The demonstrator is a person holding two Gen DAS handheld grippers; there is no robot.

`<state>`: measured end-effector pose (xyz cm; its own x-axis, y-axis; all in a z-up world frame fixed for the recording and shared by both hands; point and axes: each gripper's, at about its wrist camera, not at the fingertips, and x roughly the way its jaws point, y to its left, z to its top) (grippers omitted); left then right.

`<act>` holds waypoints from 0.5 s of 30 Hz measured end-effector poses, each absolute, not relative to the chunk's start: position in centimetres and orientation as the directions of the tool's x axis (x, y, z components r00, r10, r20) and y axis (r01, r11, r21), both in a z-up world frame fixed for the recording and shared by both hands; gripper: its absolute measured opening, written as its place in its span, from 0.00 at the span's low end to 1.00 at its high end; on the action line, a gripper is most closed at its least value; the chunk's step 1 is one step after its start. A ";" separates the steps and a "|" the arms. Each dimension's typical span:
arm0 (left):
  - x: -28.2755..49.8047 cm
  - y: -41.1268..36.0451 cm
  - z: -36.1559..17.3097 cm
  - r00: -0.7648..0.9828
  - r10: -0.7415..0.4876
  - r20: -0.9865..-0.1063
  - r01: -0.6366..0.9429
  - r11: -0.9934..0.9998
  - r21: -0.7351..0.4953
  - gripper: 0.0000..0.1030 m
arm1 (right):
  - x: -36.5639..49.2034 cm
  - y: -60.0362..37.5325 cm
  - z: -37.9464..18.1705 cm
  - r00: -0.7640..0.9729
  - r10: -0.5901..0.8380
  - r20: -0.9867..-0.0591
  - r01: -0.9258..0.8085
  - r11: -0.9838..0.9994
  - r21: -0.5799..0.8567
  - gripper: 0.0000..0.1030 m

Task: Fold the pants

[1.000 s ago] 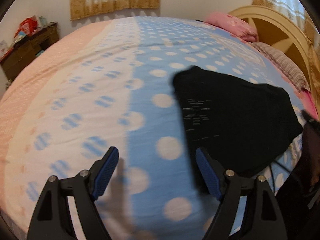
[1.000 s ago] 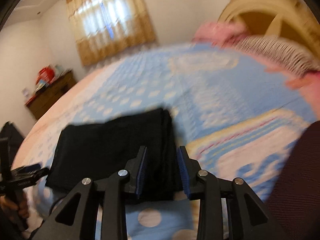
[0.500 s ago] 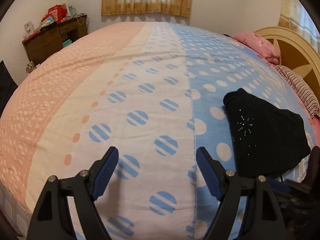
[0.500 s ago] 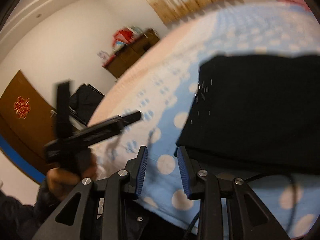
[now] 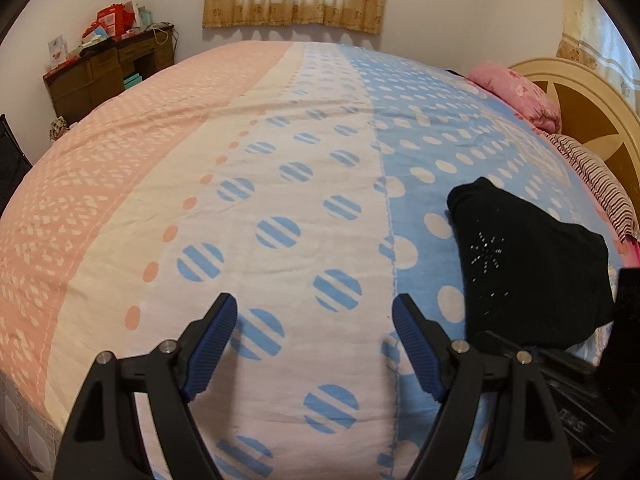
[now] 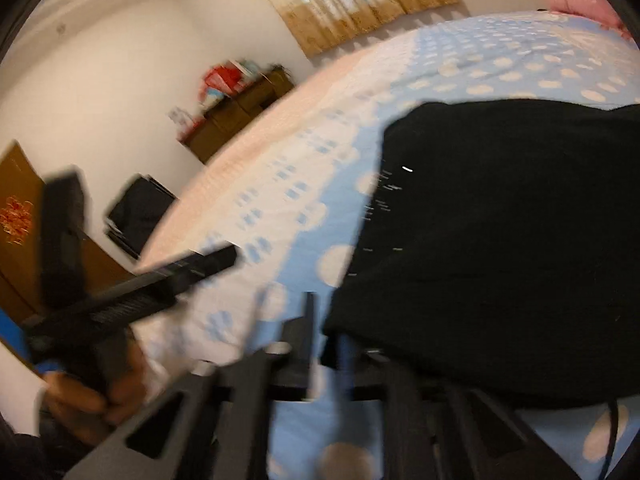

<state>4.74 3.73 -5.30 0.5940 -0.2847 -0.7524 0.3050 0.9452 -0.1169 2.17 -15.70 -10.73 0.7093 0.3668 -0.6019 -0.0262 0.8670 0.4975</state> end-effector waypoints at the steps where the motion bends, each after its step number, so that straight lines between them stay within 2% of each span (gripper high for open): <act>1: 4.7 3.7 -5.3 0.595 -0.284 -0.752 0.304 0.945 -0.117 0.80 | 2.2 -16.2 -11.1 0.710 0.390 -0.586 -0.023 0.844 0.535 0.03; 6: 4.9 3.5 -5.3 0.594 -0.279 -0.755 0.308 0.945 -0.107 0.80 | 0.7 -16.5 -9.4 0.700 0.473 -0.535 -0.125 0.819 0.559 0.03; 8: 4.8 3.1 -5.2 0.596 -0.281 -0.752 0.317 0.943 -0.101 0.80 | -0.3 -15.8 -8.7 0.655 0.467 -0.594 -0.171 0.858 0.485 0.03; 11: 4.8 2.3 -5.2 0.596 -0.279 -0.753 0.326 0.941 -0.090 0.80 | -1.4 -15.5 -10.8 0.585 0.424 -0.691 -0.155 0.895 0.419 0.02; 13: 4.6 1.8 -5.2 0.592 -0.283 -0.754 0.334 0.938 -0.090 0.80 | -1.3 -16.5 -11.4 0.589 0.466 -0.660 -0.130 0.861 0.492 0.02; 15: 4.3 1.2 -5.1 0.590 -0.285 -0.756 0.351 0.933 -0.078 0.80 | -1.5 -16.3 -11.4 0.580 0.472 -0.664 -0.148 0.863 0.484 0.03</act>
<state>4.33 1.18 -5.09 0.5898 -0.2849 -0.7556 0.3509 0.9332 -0.0780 -1.51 -16.26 -11.38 0.5800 0.4720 -0.6639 -0.1481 0.8625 0.4838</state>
